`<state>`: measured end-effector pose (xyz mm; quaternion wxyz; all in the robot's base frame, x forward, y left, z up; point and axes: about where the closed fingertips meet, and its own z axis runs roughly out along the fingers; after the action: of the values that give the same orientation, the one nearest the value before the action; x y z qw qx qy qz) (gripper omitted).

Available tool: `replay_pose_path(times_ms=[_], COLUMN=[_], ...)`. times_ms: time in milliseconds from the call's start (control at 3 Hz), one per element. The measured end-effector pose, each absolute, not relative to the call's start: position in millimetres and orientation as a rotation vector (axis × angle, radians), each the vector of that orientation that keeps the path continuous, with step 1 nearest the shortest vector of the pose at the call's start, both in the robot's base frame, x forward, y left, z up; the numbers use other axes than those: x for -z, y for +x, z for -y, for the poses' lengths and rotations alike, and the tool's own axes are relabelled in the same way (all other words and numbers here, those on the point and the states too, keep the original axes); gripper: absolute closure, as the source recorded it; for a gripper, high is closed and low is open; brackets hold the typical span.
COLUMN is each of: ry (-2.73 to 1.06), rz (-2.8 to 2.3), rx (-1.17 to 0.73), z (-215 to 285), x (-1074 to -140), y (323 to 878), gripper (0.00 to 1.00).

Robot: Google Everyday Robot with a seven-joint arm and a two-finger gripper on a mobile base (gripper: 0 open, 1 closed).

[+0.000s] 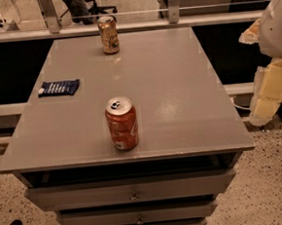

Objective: Pick coke can

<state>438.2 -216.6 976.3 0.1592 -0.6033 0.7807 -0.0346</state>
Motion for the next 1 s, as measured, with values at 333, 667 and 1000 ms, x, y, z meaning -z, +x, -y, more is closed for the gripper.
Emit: replay_pose_path(times_ms=[333, 667, 1000], ry=[-1.724, -1.727, -1.684], rz=[-2.231, -2.191, -2.124], rx=[0.099, 0.046, -0.114], z=[217, 212, 191], x=[-976, -972, -953], y=[438, 441, 444], gripper=[0.0, 0.0, 0.0])
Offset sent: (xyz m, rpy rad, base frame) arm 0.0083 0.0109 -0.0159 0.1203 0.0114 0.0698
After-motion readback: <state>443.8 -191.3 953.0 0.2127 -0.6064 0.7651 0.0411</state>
